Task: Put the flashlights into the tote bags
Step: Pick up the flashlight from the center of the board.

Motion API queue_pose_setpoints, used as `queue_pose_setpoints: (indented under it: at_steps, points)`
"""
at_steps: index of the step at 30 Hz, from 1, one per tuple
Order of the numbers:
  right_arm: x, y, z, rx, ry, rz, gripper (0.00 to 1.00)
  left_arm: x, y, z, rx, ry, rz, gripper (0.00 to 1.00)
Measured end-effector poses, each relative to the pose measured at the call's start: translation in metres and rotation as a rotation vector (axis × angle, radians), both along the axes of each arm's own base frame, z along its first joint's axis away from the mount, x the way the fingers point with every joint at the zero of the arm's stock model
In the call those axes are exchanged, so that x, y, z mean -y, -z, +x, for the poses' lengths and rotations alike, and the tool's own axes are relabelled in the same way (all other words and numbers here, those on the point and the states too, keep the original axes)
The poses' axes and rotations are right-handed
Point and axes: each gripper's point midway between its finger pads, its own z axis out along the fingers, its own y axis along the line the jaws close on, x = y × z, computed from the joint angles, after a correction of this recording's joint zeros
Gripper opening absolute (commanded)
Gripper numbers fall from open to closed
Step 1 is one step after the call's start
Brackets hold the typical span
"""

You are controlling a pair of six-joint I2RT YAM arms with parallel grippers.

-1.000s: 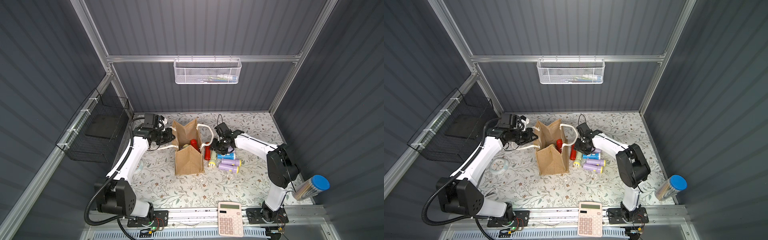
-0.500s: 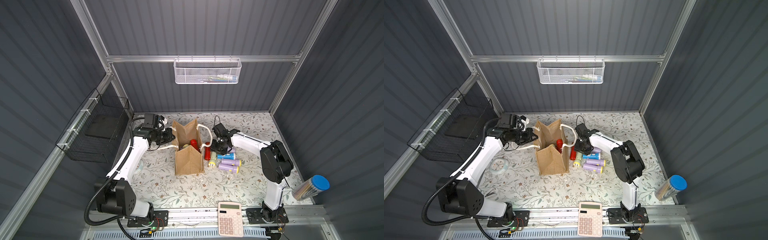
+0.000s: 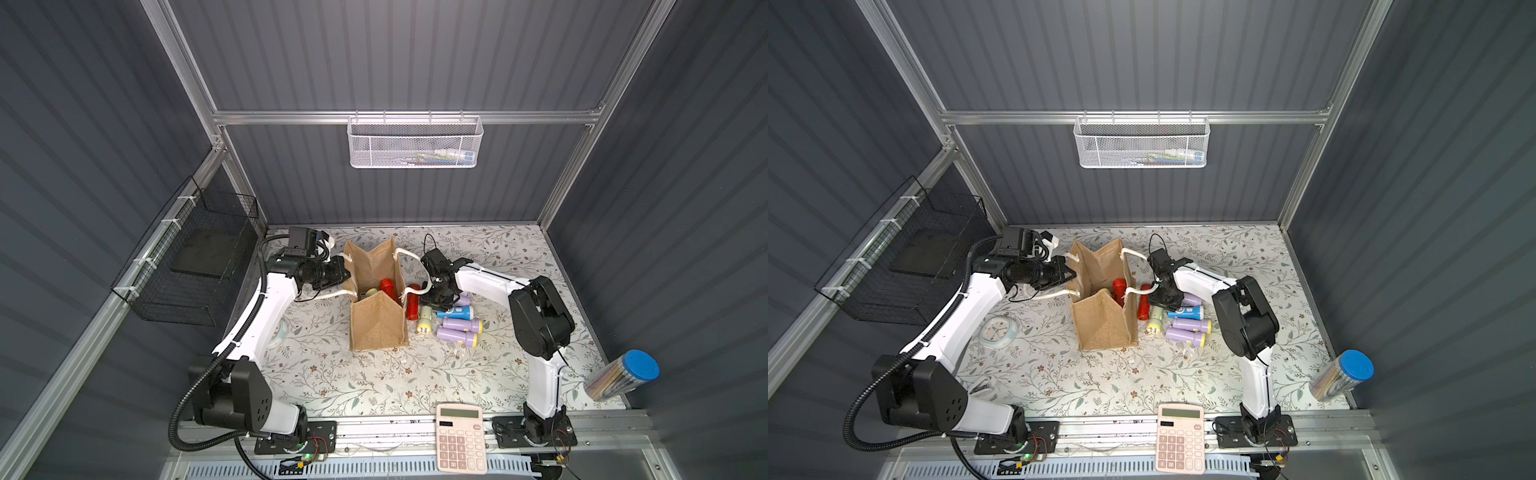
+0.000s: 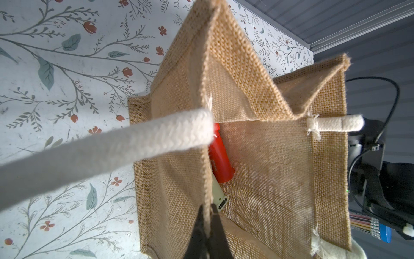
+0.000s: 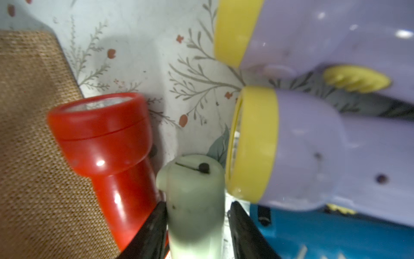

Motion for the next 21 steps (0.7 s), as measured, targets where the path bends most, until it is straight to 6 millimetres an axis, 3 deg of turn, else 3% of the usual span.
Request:
queue_pose_setpoints:
  at_steps: [10, 21]
  points:
    - [0.0064, 0.0073, -0.0033, -0.013, -0.026, -0.042, 0.43, -0.0006, 0.0003, 0.0002, 0.0, -0.002, 0.003, 0.0]
    - [0.0084, 0.0076, -0.0035, -0.011, -0.035, -0.056, 0.28, -0.0017, 0.001, 0.0004, -0.001, -0.006, 0.009, 0.0]
